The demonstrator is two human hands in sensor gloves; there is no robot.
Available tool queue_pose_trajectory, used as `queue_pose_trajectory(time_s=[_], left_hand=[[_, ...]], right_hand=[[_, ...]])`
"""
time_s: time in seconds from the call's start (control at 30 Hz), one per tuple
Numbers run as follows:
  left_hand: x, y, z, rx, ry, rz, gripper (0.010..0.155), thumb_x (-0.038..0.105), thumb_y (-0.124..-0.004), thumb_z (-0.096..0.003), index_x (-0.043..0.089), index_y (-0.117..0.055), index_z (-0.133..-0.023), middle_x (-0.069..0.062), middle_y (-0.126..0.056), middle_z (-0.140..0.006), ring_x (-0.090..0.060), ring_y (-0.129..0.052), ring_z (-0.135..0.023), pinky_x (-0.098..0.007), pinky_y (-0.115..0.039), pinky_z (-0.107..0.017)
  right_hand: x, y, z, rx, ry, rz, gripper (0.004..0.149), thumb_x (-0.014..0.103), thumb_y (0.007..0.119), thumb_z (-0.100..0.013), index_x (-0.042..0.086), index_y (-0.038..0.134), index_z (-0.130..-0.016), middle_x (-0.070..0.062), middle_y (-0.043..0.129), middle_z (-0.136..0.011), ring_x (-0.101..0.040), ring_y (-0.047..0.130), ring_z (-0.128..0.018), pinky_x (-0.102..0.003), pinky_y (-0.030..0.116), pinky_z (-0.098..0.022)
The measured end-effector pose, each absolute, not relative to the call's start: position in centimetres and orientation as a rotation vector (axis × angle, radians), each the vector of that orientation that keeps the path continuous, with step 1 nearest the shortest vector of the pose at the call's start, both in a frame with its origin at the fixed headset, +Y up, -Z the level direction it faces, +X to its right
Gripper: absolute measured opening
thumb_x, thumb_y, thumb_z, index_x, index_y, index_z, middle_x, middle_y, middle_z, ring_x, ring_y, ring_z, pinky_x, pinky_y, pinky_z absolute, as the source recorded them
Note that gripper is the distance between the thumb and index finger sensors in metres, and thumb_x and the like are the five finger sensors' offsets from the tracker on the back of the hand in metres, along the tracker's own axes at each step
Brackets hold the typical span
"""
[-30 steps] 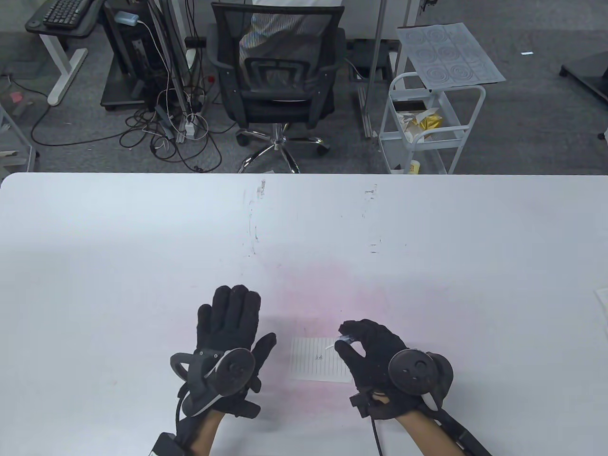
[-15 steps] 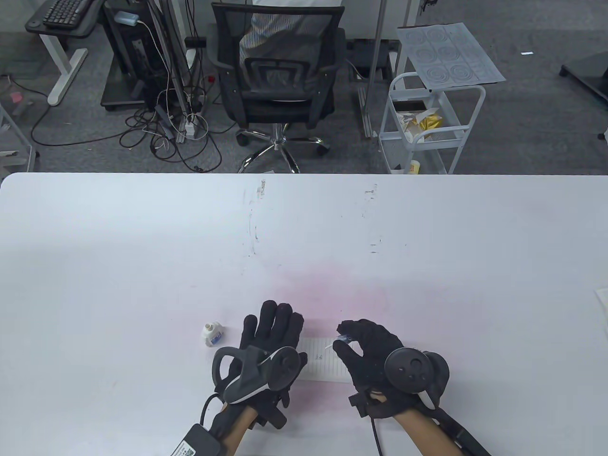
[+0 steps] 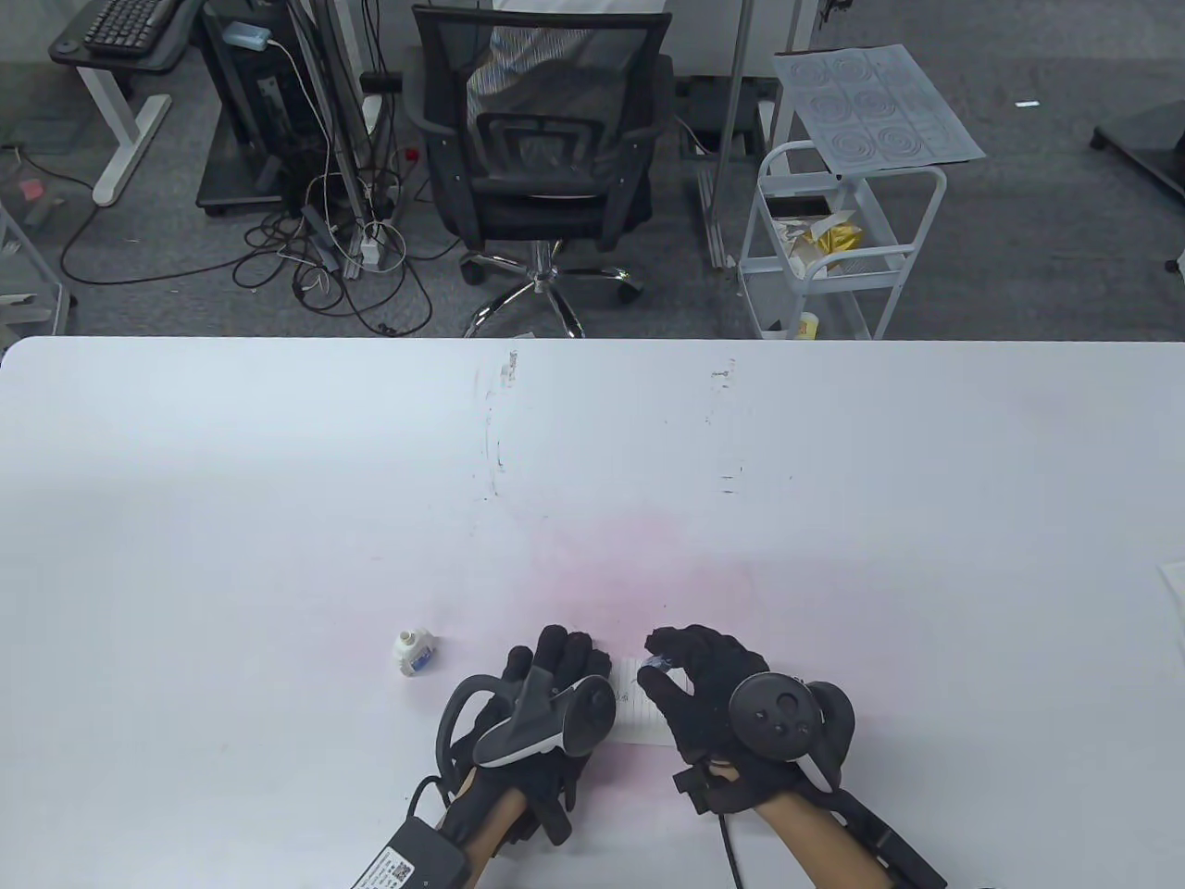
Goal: Brush correction fluid to cover black text
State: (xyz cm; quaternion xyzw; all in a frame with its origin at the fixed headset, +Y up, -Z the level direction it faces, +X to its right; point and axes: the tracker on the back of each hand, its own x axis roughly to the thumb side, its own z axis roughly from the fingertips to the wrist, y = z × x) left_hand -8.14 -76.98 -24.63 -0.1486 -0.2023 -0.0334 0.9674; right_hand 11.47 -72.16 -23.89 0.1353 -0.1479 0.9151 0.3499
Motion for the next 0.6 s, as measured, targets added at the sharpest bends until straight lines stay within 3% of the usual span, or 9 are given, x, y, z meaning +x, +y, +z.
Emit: queue_pose_trajectory(time_s=[0.2, 0.6], left_hand=[[-7.9, -77.8, -24.9, -0.395, -0.415, -0.086, 0.065, 0.043, -0.058, -0.0496, 0.028, -0.033, -0.107, -0.006, -0.026, -0.117, -0.031, -0.035, -0.112, -0.048, -0.042, -0.082], [-7.9, -77.7, -24.8, -0.401, -0.414, -0.086, 0.065, 0.042, -0.058, -0.0502, 0.027, -0.031, -0.107, -0.006, -0.025, -0.117, -0.032, -0.034, -0.112, -0.047, -0.043, -0.082]], right_hand=[[10.5, -73.1, -24.3, 0.380, -0.322, 2.430, 0.049, 0.047, 0.085, -0.037, 0.021, 0.083, -0.078, -0.005, 0.088, -0.072, -0.033, 0.098, -0.059, -0.055, 0.076, -0.051], [9.6, -73.5, -24.4, 0.421, -0.300, 2.481, 0.049, 0.045, 0.087, -0.035, 0.021, 0.085, -0.078, -0.006, 0.089, -0.073, -0.034, 0.099, -0.060, -0.056, 0.076, -0.051]])
